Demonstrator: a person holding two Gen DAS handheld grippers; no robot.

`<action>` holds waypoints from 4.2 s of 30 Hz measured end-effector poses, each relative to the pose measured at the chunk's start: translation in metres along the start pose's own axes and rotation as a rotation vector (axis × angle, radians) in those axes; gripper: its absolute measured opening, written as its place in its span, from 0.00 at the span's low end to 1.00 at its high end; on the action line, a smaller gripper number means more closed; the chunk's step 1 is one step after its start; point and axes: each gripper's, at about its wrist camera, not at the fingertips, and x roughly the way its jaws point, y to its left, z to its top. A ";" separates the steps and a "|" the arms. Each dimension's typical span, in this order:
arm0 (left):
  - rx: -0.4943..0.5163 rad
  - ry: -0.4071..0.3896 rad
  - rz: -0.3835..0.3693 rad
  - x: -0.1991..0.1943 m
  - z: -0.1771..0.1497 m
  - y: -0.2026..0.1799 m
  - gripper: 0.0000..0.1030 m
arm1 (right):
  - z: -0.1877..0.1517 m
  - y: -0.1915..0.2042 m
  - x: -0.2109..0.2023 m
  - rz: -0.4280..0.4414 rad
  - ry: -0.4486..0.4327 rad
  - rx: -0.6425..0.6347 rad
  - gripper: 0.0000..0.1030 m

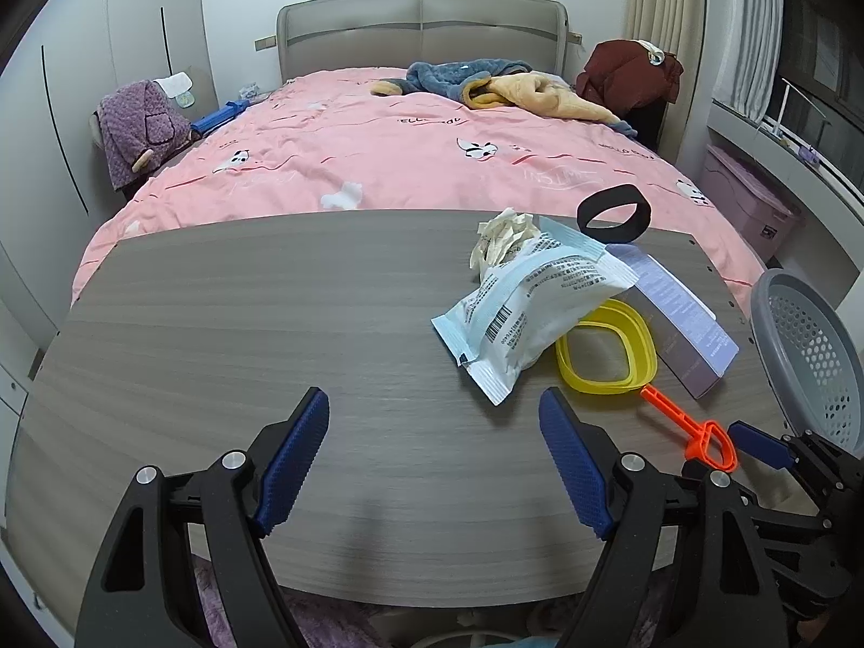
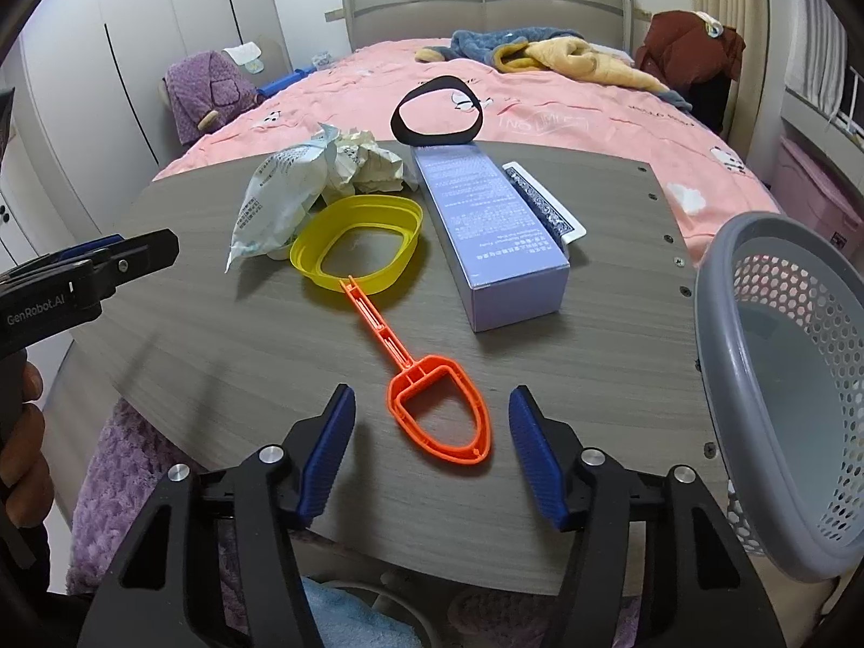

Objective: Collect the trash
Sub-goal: 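Move both grippers back to the desk board toward the orange scoop, then grasp the orange scoop with the right gripper while the left grasps the white-blue bag, then carry the scoop and the bag over the grey basket with both grippers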

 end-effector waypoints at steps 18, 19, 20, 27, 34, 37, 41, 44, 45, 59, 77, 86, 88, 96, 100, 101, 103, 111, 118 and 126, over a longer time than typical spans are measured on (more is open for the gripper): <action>0.050 0.027 -0.029 0.020 0.005 -0.006 0.74 | -0.005 -0.003 -0.027 0.097 -0.026 0.064 0.35; 0.067 0.027 -0.042 0.021 0.006 -0.006 0.75 | -0.005 -0.004 -0.030 0.102 -0.028 0.074 0.35; 0.085 0.027 -0.049 0.023 0.008 -0.006 0.75 | -0.006 -0.007 -0.033 0.107 -0.030 0.083 0.35; 0.200 0.033 -0.174 0.035 0.026 -0.002 0.75 | -0.004 -0.016 -0.047 0.115 -0.032 0.129 0.35; 0.353 0.066 -0.305 0.057 0.045 -0.002 0.74 | 0.001 -0.017 -0.053 0.119 -0.038 0.133 0.35; 0.366 0.080 -0.366 0.064 0.051 -0.001 0.75 | 0.003 -0.019 -0.054 0.126 -0.036 0.143 0.35; 0.387 0.113 -0.435 0.077 0.058 -0.005 0.74 | 0.007 -0.020 -0.056 0.124 -0.033 0.146 0.35; 0.397 0.127 -0.446 0.086 0.061 -0.009 0.75 | 0.008 -0.020 -0.057 0.120 -0.034 0.144 0.35; 0.396 0.134 -0.455 0.088 0.062 -0.010 0.74 | 0.008 -0.019 -0.057 0.120 -0.034 0.144 0.35; 0.389 0.162 -0.524 0.097 0.059 -0.015 0.59 | 0.008 -0.019 -0.057 0.121 -0.036 0.140 0.35; 0.208 0.023 -0.356 0.030 0.042 0.005 0.56 | -0.008 -0.031 -0.060 0.151 -0.076 0.181 0.35; 0.194 -0.041 -0.282 -0.005 0.028 -0.049 0.56 | -0.017 -0.069 -0.088 0.110 -0.153 0.247 0.35; 0.204 -0.051 -0.277 -0.013 0.026 -0.069 0.56 | -0.019 -0.083 -0.096 0.085 -0.169 0.272 0.35; 0.313 -0.082 -0.328 -0.033 0.022 -0.171 0.56 | -0.027 -0.152 -0.123 -0.055 -0.223 0.357 0.35; 0.367 -0.066 -0.366 -0.030 0.021 -0.225 0.56 | -0.031 -0.182 -0.128 -0.115 -0.228 0.393 0.35; 0.377 -0.061 -0.374 -0.029 0.021 -0.236 0.56 | -0.032 -0.190 -0.129 -0.128 -0.230 0.403 0.35; 0.387 -0.047 -0.387 -0.023 0.022 -0.254 0.56 | -0.035 -0.202 -0.130 -0.149 -0.227 0.418 0.35; 0.397 0.022 -0.390 0.006 0.026 -0.304 0.56 | -0.038 -0.237 -0.117 -0.185 -0.178 0.449 0.35; 0.392 0.081 -0.387 0.030 0.031 -0.317 0.56 | -0.040 -0.250 -0.107 -0.191 -0.149 0.462 0.35; 0.397 0.087 -0.379 0.032 0.033 -0.323 0.59 | -0.040 -0.256 -0.108 -0.218 -0.153 0.462 0.46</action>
